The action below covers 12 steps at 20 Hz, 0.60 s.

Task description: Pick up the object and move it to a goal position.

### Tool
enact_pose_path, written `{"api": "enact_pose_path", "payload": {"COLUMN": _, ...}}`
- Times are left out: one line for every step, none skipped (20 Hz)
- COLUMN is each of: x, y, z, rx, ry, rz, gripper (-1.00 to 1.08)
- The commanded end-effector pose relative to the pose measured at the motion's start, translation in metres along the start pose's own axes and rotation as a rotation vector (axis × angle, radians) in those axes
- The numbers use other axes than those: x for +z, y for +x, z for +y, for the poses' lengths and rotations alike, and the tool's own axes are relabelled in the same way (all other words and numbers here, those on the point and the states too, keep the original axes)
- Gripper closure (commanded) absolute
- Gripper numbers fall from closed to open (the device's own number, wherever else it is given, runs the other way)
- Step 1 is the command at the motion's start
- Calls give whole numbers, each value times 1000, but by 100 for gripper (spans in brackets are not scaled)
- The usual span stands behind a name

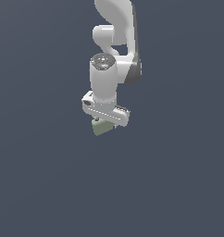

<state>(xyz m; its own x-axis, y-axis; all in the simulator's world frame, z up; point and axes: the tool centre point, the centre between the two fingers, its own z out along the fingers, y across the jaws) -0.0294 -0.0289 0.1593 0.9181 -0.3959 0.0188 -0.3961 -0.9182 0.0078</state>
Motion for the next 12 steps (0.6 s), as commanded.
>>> {"api": "enact_pose_path", "payload": {"x": 1, "y": -5, "z": 4, "rx": 74, "ry": 0, "rz": -2, "gripper": -92}}
{"api": "enact_pose_path", "payload": {"x": 2, "y": -6, "z": 6, "rx": 103, "ry": 0, "rz": -3, "gripper": -92}}
{"api": "enact_pose_path", "payload": {"x": 3, "y": -8, "z": 8, "rx": 132, "ry": 0, "rz": -3, "gripper": -92}}
{"api": "enact_pose_path", "payload": {"x": 3, "y": -10, "z": 10, "rx": 161, "ry": 0, "rz": -4, "gripper": -92}}
{"api": "enact_pose_path", "payload": {"x": 4, "y": -12, "z": 11, "rx": 190, "ry": 0, "rz": -5, "gripper": -92}}
{"api": "enact_pose_path", "payload": {"x": 4, "y": -14, "z": 13, "rx": 219, "ry": 0, "rz": -6, "gripper": -92}}
{"api": "enact_pose_path", "payload": {"x": 5, "y": -15, "z": 15, "rx": 248, "ry": 0, "rz": -7, "gripper": -92}}
{"api": "enact_pose_path", "payload": {"x": 5, "y": -17, "z": 17, "rx": 277, "ry": 0, "rz": -7, "gripper": -92}}
{"api": "enact_pose_path", "payload": {"x": 6, "y": -19, "z": 18, "rx": 307, "ry": 0, "rz": -8, "gripper": -92}}
{"api": "enact_pose_path", "payload": {"x": 6, "y": -21, "z": 20, "rx": 336, "ry": 0, "rz": -9, "gripper": -92}}
{"api": "enact_pose_path", "payload": {"x": 7, "y": -23, "z": 22, "rx": 365, "ry": 0, "rz": -10, "gripper": -92}}
{"api": "enact_pose_path", "payload": {"x": 7, "y": -25, "z": 24, "rx": 394, "ry": 0, "rz": -11, "gripper": -92}}
